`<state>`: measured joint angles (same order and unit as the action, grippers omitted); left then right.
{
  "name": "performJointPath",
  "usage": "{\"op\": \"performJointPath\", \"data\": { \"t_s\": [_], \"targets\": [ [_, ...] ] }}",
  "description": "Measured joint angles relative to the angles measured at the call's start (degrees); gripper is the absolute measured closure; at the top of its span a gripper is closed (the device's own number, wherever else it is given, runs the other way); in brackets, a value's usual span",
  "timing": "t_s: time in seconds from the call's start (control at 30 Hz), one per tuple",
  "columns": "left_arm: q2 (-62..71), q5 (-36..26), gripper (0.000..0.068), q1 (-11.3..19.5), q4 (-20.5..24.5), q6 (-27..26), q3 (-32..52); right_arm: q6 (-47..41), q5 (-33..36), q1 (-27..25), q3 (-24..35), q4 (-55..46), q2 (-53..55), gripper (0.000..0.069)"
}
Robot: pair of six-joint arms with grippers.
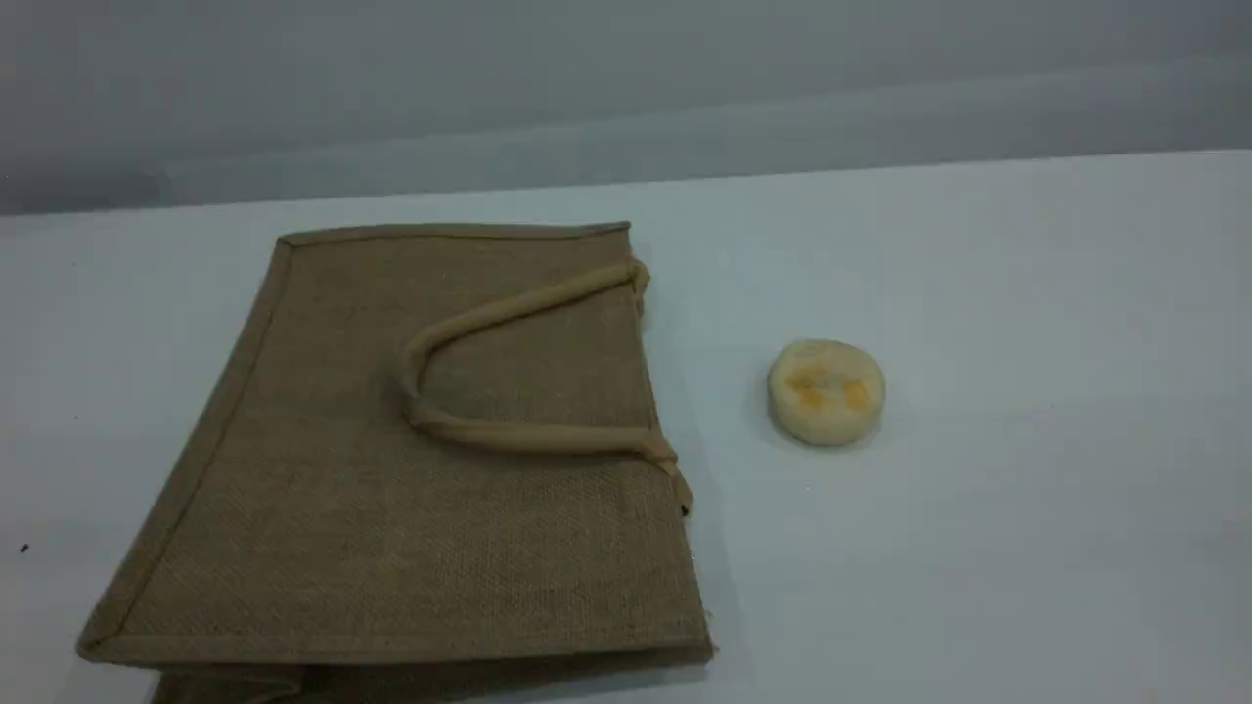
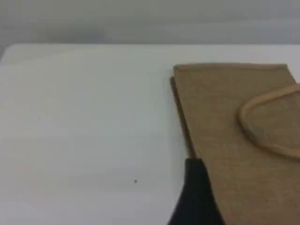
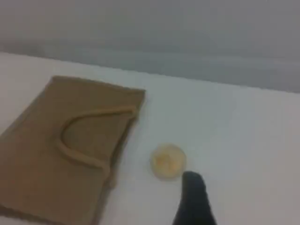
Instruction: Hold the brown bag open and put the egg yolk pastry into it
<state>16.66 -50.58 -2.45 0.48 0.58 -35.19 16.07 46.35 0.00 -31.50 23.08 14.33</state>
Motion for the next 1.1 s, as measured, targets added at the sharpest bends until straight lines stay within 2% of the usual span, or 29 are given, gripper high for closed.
{"op": "performJointPath", "data": {
  "t_s": [0.13,0.3,0.57,0.77,0.93,1.1],
  "targets": [
    [10.51,3.96,0.0214,0.0,-1.1,-0.05,-2.37,6.9,-7.37,0.0,0.0,7.4,8.87,0.025],
    [23.41,8.79,0.0214,0.0,-1.5,0.0,-5.3,15.2,-12.37,0.0,0.0,16.86,21.03,0.025],
    [44.4,15.79,0.0214,0.0,-8.3,0.89,-10.26,29.21,-15.65,0.02,-1.02,34.46,38.91,0.025],
    [59.69,17.28,0.0214,0.0,-12.98,-0.13,-14.98,39.9,-16.36,0.02,-4.16,47.09,50.99,0.025],
    [70.17,19.62,0.0214,-0.03,-13.21,-0.13,-18.31,45.64,-16.61,0.02,-6.93,53.46,59.33,0.025],
    [78.67,20.03,0.0214,-1.16,-17.6,-3.07,-21.67,49.48,-16.38,0.02,-8.99,57.61,66.02,0.025]
  ]
}}
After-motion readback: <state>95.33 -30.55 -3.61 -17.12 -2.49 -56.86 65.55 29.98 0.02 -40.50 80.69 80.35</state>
